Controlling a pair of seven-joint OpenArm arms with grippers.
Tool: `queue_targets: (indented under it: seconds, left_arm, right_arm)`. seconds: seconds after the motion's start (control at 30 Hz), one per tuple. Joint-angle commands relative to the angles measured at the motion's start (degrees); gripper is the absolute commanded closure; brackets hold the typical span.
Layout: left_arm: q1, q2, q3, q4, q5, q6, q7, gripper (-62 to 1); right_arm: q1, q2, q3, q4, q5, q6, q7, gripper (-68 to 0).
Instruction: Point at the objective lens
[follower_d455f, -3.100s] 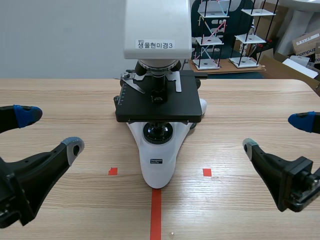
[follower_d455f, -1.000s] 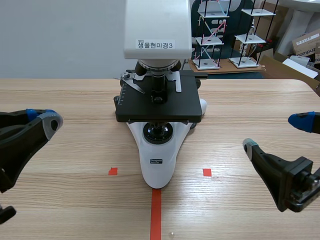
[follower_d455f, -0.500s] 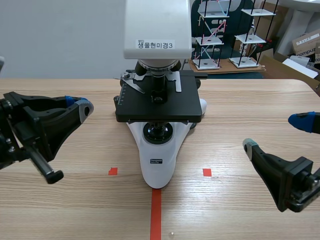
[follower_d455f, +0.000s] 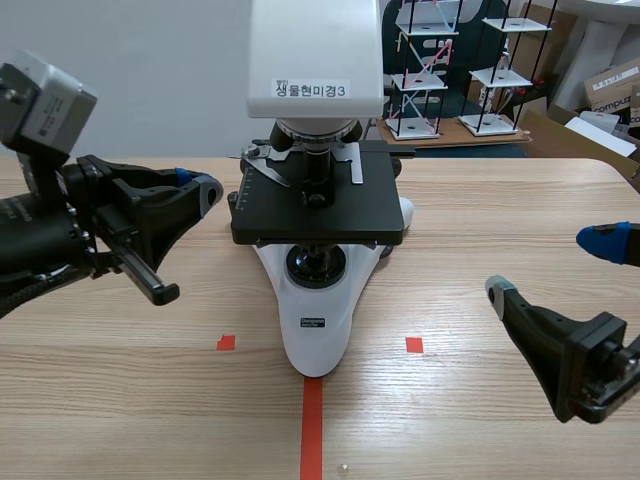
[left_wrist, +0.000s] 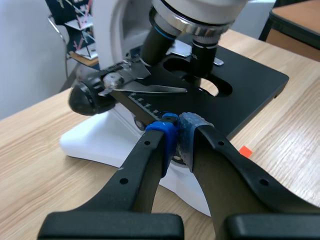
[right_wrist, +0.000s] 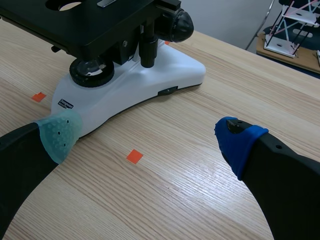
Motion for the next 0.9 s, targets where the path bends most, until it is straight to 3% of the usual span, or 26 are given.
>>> queue_targets:
  seconds: [0.0,0.2,0.87]
  left_arm:
    - [-0.9,0.2,0.9,0.8,-0.6,0.2,-0.8,-2.9]
    - [-4.0,0.3,3.5,0.5,-2.6,1.1,0.9,-2.9]
    - [-5.6,1.1,5.2,0.5,-2.7,1.8,2.8,-2.9]
  right_arm:
    - [0.0,0.6,0.5,1.2,0.4,-0.2,1.0,-58.2]
    - [0.0,0.6,0.5,1.2,0.4,-0.2,1.0,-58.2]
    - [0.0,0.6,0.5,1.2,0.4,-0.2,1.0,-58.2]
